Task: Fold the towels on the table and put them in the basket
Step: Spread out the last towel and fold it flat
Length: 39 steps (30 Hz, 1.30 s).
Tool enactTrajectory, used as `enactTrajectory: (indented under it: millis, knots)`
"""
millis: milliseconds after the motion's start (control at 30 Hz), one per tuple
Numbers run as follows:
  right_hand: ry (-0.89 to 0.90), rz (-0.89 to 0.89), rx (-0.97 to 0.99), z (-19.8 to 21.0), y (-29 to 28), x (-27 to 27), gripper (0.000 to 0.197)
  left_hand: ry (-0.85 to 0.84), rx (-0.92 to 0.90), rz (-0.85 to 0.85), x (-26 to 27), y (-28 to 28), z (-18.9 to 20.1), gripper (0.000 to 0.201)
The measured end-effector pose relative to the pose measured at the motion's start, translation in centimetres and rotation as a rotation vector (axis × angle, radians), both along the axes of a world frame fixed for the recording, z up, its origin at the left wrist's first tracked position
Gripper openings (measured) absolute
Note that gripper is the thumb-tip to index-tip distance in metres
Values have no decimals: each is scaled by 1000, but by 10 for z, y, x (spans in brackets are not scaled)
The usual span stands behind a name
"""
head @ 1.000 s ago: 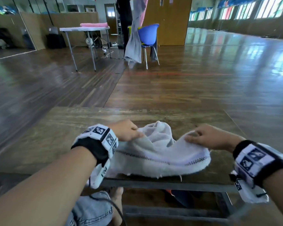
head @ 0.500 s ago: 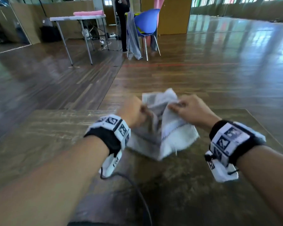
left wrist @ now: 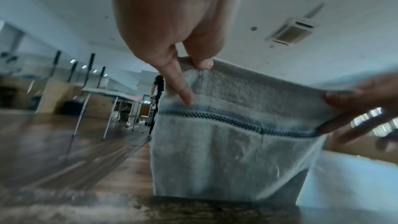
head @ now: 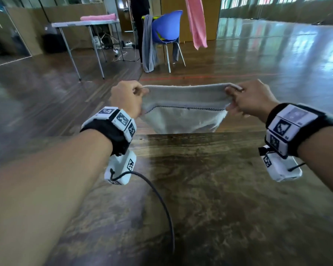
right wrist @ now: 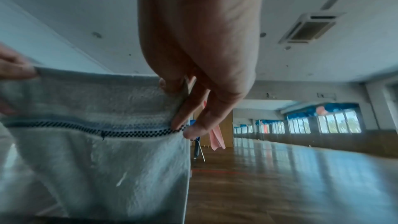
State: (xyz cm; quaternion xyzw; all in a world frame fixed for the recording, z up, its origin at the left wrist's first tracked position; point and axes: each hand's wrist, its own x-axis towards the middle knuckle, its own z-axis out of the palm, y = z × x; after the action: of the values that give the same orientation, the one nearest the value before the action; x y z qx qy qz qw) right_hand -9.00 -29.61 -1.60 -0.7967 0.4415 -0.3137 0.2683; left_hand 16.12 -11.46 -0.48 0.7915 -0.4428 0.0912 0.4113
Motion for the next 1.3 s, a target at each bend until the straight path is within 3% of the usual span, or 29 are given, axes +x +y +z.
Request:
enactTrajectory:
  millis: [100, 233, 367, 400, 467, 600, 767, 967, 1133, 1233, 1300]
  knots:
    - [22, 44, 2, -5, 1, 3, 42, -23, -65, 17, -3, 1, -2, 22]
    - [38, 87, -64, -20, 14, -13, 50, -132, -92, -68, -4, 22, -14, 11]
    - [646, 204, 42, -48, 38, -36, 36, -170, 350, -168, -2, 55, -49, 18]
    - [721, 223, 59, -57, 46, -42, 33, -176, 453, -186, -4, 64, -58, 19]
    - [669, 210, 74, -70, 63, -55, 36, -160, 554, -214, -11, 80, -71, 17]
    - [475, 153, 25, -75, 92, -77, 49, -80, 538, -231, -24, 109, -73, 15]
    - [147, 252, -42, -48, 137, -104, 21, 39, 527, -220, -47, 146, -43, 21]
    - [186, 144, 18, -22, 170, -136, 53, 149, 456, -205, -76, 184, -3, 24]
    - [153, 142, 126, -7, 194, -150, 58, 101, 448, -209, -94, 207, 13, 23]
    - [124, 198, 344, 4, 209, -161, 55, 150, 684, -282, -96, 218, 25, 28]
    - [187, 279, 525, 13, 215, -172, 52, 286, 874, -361, -96, 223, 32, 27]
